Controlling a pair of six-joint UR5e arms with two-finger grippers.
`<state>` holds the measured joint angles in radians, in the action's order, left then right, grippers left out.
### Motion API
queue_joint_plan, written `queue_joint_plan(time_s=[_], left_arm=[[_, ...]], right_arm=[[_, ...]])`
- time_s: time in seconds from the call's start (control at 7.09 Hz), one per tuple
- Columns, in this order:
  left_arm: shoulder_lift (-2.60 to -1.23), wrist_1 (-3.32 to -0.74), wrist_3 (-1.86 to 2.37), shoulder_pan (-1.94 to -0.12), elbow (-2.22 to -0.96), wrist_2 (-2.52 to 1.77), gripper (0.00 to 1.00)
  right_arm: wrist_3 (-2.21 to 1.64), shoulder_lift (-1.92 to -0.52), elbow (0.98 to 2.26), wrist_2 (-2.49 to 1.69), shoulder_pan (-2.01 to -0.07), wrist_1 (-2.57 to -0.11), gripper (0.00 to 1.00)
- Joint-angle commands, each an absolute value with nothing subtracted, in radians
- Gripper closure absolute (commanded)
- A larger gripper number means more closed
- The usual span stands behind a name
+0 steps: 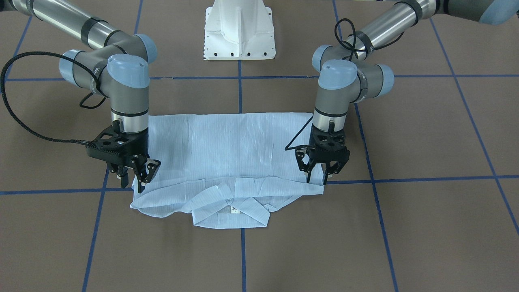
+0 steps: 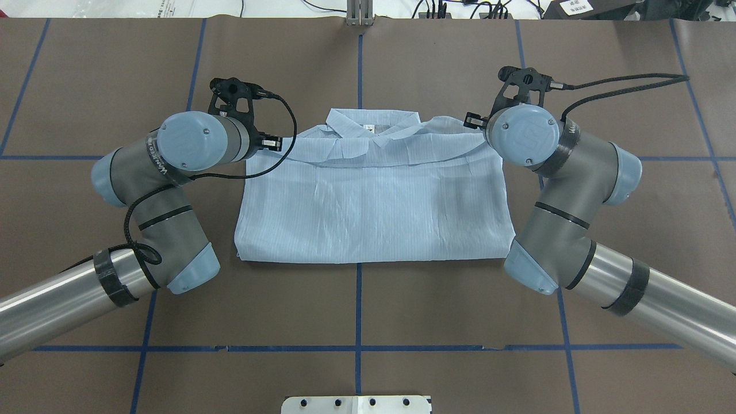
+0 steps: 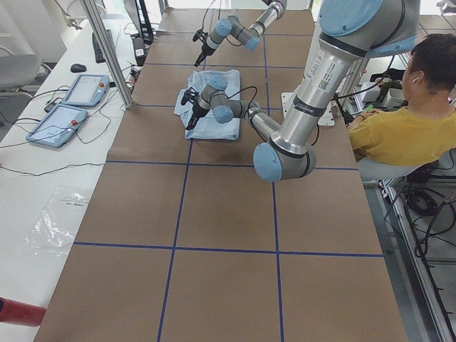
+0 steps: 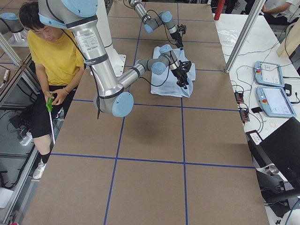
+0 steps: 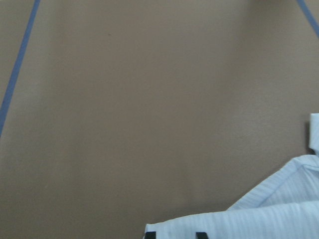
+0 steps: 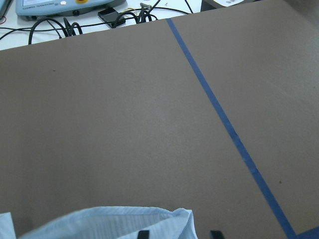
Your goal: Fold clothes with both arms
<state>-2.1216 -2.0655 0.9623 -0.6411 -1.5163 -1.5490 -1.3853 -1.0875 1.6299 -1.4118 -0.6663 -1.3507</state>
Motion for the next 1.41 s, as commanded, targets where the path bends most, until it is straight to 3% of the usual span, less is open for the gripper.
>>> queue_joint_plan(time_s=[0.0,0.28,0.56,0.7,0.85,1.27], left_arm=[[-2.013,-2.079,0.934,-0.64,-1.67,-1.627,0.0],[-1.892,-2.091,1.039,-0.568,-1.776,-1.643,0.0],[-1.852,-2.098,1.129,-0.471,-1.805,-1.632,0.0],[-1.85,-2.098,1.146,-0.445,-1.805,-1.615,0.06],[-1.85,-2.097,1.176,-0.414,-1.804,-1.593,0.17],[-1.848,-2.095,1.183,-0.407,-1.796,-1.592,0.69]], right_arm=[[-1.361,-1.088,1.649,-1.457,-0.675,-1.348,0.0],[-1.362,-1.089,1.651,-1.457,-0.675,-1.348,0.0],[-1.367,-1.092,1.657,-1.457,-0.673,-1.347,0.0],[-1.37,-1.094,1.657,-1.457,-0.673,-1.347,0.0],[-1.37,-1.094,1.657,-1.457,-0.673,-1.347,0.0],[-1.37,-1.095,1.657,-1.456,-0.672,-1.347,0.0]])
